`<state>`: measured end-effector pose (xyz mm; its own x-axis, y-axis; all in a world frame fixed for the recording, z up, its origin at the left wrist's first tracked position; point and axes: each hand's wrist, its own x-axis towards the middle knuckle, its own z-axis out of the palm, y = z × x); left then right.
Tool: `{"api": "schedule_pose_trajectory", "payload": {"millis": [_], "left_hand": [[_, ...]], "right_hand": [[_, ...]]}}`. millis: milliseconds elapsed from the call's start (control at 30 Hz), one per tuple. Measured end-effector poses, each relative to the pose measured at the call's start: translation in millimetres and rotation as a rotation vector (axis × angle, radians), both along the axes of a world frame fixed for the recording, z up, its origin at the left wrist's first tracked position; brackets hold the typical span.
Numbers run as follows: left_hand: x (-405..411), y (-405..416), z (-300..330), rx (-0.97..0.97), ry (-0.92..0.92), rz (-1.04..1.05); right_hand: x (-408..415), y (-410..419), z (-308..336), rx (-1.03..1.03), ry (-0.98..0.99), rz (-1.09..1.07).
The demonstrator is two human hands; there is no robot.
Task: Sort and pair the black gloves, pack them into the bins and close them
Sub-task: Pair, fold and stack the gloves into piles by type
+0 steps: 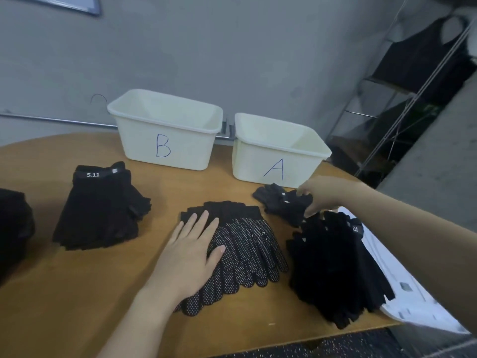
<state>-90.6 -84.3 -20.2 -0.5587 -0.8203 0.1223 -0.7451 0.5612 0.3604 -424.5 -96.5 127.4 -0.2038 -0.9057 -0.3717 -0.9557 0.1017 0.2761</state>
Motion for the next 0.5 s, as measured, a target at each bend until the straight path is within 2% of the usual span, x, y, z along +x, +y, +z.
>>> {"api": "schedule_pose_trajectory", "payload": {"millis": [67,200,367,500], "left_hand": [[-1.9,-2.1,-1.6,-0.011,0.000,0.006],[-7.3,-5.5,-3.0,-0.014,0.005,0.019],[-12.4,-8.5,-0.4,0.008,0.001,0.023],[-14.9,-7.8,3.8,0.010,0.059,0.037]], "right_hand": [[-3.1,-3.4,-9.5,-0.018,0.024,0.045],[-9.2,-3.3,-6.5,-0.193,-0.009,0.054],[-14.1,3.7,24.6,-0.546,-0.248,-0.005],[2.5,14.2,53.7,-0.664,-0.393,0.024]]}}
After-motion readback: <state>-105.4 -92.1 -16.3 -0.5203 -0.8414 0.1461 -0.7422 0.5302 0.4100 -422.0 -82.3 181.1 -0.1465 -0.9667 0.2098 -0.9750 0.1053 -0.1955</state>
